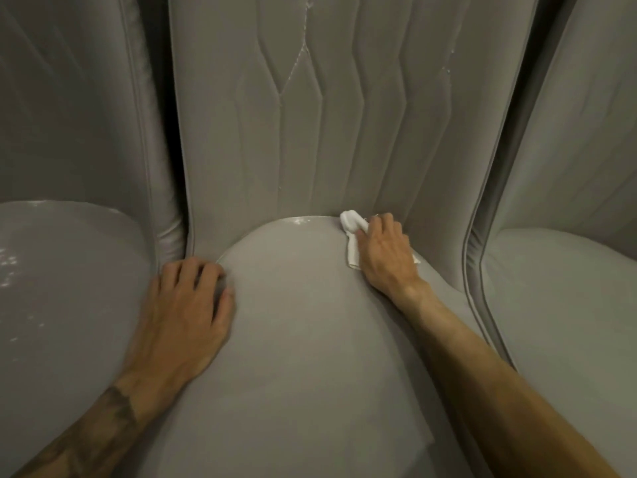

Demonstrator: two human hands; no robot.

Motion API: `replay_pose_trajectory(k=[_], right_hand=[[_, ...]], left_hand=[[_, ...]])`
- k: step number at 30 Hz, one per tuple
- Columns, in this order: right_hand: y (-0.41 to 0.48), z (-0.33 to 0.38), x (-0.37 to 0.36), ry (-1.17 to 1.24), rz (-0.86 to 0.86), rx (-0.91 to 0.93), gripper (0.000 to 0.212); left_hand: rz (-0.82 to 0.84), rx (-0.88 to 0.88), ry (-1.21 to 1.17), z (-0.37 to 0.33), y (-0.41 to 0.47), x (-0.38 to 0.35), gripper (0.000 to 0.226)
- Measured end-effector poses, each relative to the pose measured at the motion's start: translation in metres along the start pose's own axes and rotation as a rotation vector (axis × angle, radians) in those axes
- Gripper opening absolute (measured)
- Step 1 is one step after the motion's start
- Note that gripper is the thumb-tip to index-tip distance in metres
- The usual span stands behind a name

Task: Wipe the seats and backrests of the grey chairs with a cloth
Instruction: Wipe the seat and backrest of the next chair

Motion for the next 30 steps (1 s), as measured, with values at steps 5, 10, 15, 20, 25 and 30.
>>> replay_pose_trajectory(k=[5,10,15,20,25,30], right_hand=[[0.008,0.079,-0.016,-0.003,0.08,0.129,0.026],[0.002,0.044,-0.004,-0.044,0.008,0.148,0.024],[0.01,0.048,-0.013,-0.051,0.056,0.008,0.029],[0.008,0.101,-0.018,0.066,0.085,0.237,0.026],[0.013,0.07,-0.012,0.029,0.05,0.064,0.023],[-0.004,0.151,-0.025,0.107,0.131,0.301,0.028]], left_hand=[[0.015,0.02,-0.003,-0.002,0.0,0.0,0.024],[-0.001,0.002,-0.004,0.0,-0.001,0.0,0.023],[0.011,0.034,-0.012,-0.001,0.0,0.0,0.025],[0.02,0.016,0.014,0.0,-0.003,-0.002,0.023],[0.027,0.033,0.004,0.0,-0.002,-0.002,0.023],[0.02,0.026,-0.013,0.0,-0.003,-0.001,0.026]])
Point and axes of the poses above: each hand's wrist, its own y-axis towards the middle knuckle, its own x-axis out of the back of the hand, z = x × y, the point moved 9 cm from there along y, towards the middle knuckle, and after that the axes turned 6 degrees about -x, right-handed, at the moved point
